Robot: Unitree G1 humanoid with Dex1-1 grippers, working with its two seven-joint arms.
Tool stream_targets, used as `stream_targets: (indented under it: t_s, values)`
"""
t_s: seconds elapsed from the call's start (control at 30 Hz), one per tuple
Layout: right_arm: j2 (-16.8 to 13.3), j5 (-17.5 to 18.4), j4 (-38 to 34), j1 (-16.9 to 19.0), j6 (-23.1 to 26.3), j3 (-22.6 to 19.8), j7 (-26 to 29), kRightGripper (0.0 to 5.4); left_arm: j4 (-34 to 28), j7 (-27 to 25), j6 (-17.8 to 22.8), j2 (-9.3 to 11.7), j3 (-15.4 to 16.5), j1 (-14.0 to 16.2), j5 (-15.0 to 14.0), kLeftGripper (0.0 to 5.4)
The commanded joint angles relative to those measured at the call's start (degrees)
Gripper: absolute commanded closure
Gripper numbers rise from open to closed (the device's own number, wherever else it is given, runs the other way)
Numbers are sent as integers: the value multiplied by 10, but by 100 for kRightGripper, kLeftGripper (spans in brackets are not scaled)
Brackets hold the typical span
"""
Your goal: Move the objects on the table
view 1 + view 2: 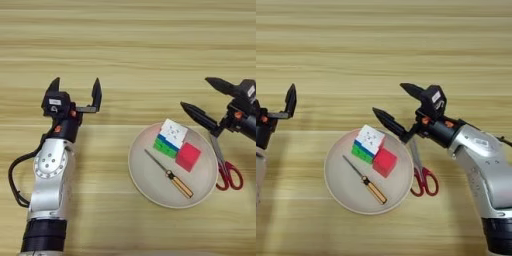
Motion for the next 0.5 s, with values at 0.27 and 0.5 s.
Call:
stream_targets:
  t_s: [0.27, 0.5]
  values:
    - [-43, 17, -1, 55, -20, -55, 27, 3, -5, 7, -1, -2, -9, -6, 3, 0]
    - [-51, -3, 18, 95, -39, -54, 31, 3, -4, 8, 0, -1, -10, -8, 2, 0]
